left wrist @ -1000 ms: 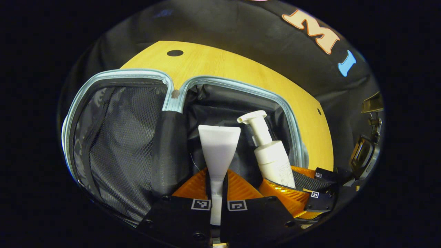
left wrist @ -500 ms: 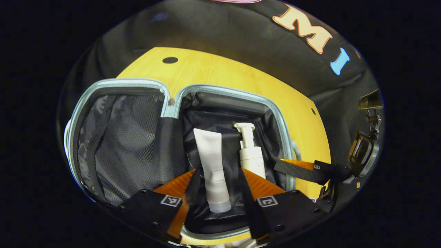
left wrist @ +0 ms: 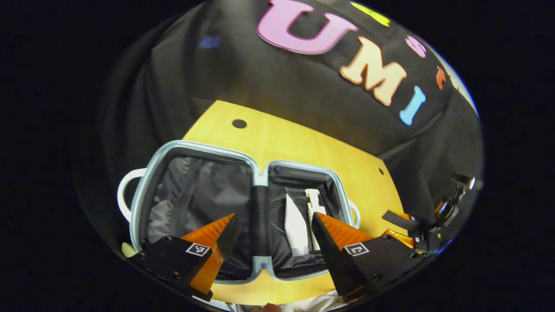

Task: First open the suitcase, pack the skin care products into it, and then close the suitcase.

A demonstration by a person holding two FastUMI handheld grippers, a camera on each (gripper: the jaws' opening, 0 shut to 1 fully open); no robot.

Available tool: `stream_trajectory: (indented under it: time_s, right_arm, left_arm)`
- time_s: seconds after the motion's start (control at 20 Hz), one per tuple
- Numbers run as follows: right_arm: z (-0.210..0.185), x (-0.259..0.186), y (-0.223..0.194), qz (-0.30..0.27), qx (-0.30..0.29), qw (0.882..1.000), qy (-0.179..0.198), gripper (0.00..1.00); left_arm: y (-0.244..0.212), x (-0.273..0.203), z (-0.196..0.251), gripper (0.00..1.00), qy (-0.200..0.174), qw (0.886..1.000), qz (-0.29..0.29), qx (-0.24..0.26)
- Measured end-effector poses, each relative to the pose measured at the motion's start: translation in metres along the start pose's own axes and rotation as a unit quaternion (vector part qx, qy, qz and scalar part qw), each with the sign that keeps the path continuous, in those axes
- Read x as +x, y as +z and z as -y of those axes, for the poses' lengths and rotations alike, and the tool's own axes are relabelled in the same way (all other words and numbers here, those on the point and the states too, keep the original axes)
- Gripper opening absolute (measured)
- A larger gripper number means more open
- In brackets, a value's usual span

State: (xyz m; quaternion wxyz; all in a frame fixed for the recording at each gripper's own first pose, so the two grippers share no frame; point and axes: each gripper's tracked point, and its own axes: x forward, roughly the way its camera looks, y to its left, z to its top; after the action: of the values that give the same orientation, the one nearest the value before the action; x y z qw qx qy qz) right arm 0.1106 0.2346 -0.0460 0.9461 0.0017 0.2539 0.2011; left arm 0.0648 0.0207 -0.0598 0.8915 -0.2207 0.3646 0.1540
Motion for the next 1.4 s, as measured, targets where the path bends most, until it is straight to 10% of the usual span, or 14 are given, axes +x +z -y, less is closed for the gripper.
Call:
stream_trajectory:
  time_s: [0.75, 1.2, 1.4]
  right_arm:
    - [0.016, -0.095, -0.042, 0.138, -0.007, 0.989, -0.06, 0.98]
    - [0.026, -0.143, -0.057, 0.186, 0.021, 0.976, -0.109, 0.98]
    - [0.039, -0.152, -0.065, 0.185, 0.027, 0.974, -0.131, 0.99]
  left_arm:
    - [0.002, -0.071, -0.249, 0.95, -0.078, 0.964, 0.179, -0.179]
    - [-0.006, -0.012, -0.267, 0.92, -0.134, 0.944, 0.161, -0.254]
    - [-0.005, 0.013, -0.265, 0.67, -0.149, 0.937, 0.149, -0.277]
